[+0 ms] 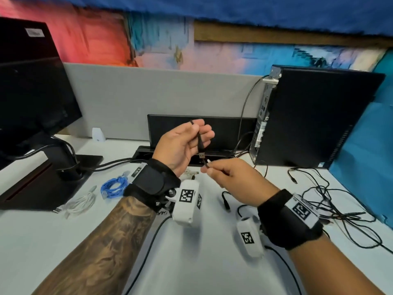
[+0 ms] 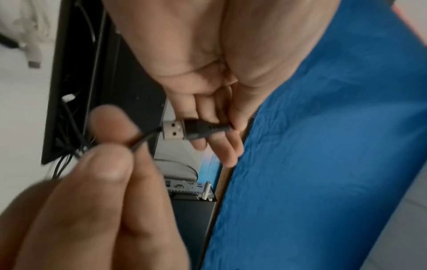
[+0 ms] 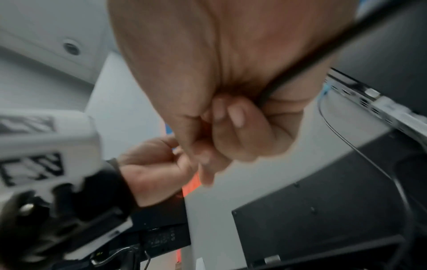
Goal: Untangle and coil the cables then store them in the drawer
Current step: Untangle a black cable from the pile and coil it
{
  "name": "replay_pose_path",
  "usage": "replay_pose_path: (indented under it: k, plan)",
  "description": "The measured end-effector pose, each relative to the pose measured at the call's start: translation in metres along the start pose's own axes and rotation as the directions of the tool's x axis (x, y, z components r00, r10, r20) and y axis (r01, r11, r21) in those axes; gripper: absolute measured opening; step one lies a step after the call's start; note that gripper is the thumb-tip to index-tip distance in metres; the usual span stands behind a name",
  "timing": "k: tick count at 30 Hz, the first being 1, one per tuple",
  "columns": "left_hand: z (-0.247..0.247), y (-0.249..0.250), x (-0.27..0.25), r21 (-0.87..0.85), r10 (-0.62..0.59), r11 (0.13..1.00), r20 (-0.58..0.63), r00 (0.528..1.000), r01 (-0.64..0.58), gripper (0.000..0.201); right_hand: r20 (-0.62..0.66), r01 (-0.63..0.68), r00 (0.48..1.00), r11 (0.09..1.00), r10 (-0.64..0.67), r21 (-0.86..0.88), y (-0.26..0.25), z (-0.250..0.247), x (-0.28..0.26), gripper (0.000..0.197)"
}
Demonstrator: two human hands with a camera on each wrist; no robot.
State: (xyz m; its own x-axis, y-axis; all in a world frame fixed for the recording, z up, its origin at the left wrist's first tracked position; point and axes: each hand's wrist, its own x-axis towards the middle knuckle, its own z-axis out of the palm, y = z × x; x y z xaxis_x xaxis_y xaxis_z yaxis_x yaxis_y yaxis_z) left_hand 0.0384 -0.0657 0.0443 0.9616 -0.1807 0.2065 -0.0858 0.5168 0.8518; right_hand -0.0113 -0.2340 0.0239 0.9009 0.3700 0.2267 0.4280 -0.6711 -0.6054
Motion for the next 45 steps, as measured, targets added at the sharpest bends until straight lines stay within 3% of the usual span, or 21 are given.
replay_pose_path:
  k: [2,5,7,11,16,20,23,26,28,33,38,41,45]
  plan:
    - [-0.005,-0.002,0.005,0.128,0.102,0.987,-0.068,0.992,-0.093,0.02,0.041,0.014,0.999,0.996,-0.01,-0.086,-0.008,-0.001,-0.002,0.036]
    - [-0.005,-0.004,0.011,0.211,0.206,0.959,-0.067,0.976,-0.188,0.021,0.046,0.045,0.998,0.998,-0.043,-0.042,-0.025,-0.009,-0.004,0.031]
    - [-0.001,-0.001,0.015,0.1,0.206,0.975,-0.066,0.976,-0.199,0.021,0.053,0.073,0.996,0.997,-0.072,-0.002,-0.033,-0.015,-0.002,0.03]
    - [0.0,0.01,0.027,-0.308,0.094,0.944,-0.091,0.991,-0.118,0.018,0.118,0.077,0.99,0.996,-0.081,0.043,-0.035,-0.024,0.008,0.028]
    - [-0.013,0.003,0.034,-0.371,0.028,0.925,-0.144,0.989,-0.081,0.017,0.18,-0.028,0.983,0.999,0.024,0.018,-0.022,-0.02,0.019,0.02]
    - [-0.02,-0.01,0.03,-0.235,0.043,0.969,-0.127,0.991,-0.072,0.02,0.158,-0.034,0.987,0.999,0.028,0.035,-0.02,-0.02,0.02,0.02]
    - [-0.023,-0.021,0.023,0.064,0.109,0.992,-0.066,0.992,-0.105,0.019,0.082,-0.03,0.996,0.998,0.025,0.06,-0.017,-0.028,0.019,0.017]
    - [-0.02,-0.032,0.015,0.423,0.131,0.895,0.048,0.99,-0.139,0.018,-0.033,0.001,0.999,0.99,0.003,0.14,-0.017,-0.037,0.017,0.014]
    - [-0.014,-0.035,0.011,0.513,0.065,0.849,0.14,0.988,-0.129,0.021,-0.135,0.03,0.991,0.985,-0.007,0.169,-0.017,-0.043,0.016,0.016]
    - [0.002,-0.028,0.002,0.406,-0.189,0.912,0.299,0.935,0.054,0.037,-0.42,0.052,0.907,0.998,-0.03,0.039,-0.002,-0.05,0.017,0.015]
    - [0.01,-0.015,-0.001,0.212,-0.144,0.974,0.329,0.933,0.076,0.03,-0.577,0.077,0.816,0.993,-0.013,0.087,0.006,-0.042,0.029,0.017]
    - [0.006,-0.004,0.001,0.04,-0.084,0.996,0.321,0.943,0.075,0.028,-0.497,0.057,0.868,0.991,0.009,0.117,0.009,-0.028,0.035,0.022]
    - [-0.002,-0.001,0.012,-0.226,-0.02,0.974,0.043,0.999,0.029,0.023,-0.173,0.0,0.985,0.996,0.016,0.092,0.004,-0.003,0.037,0.026]
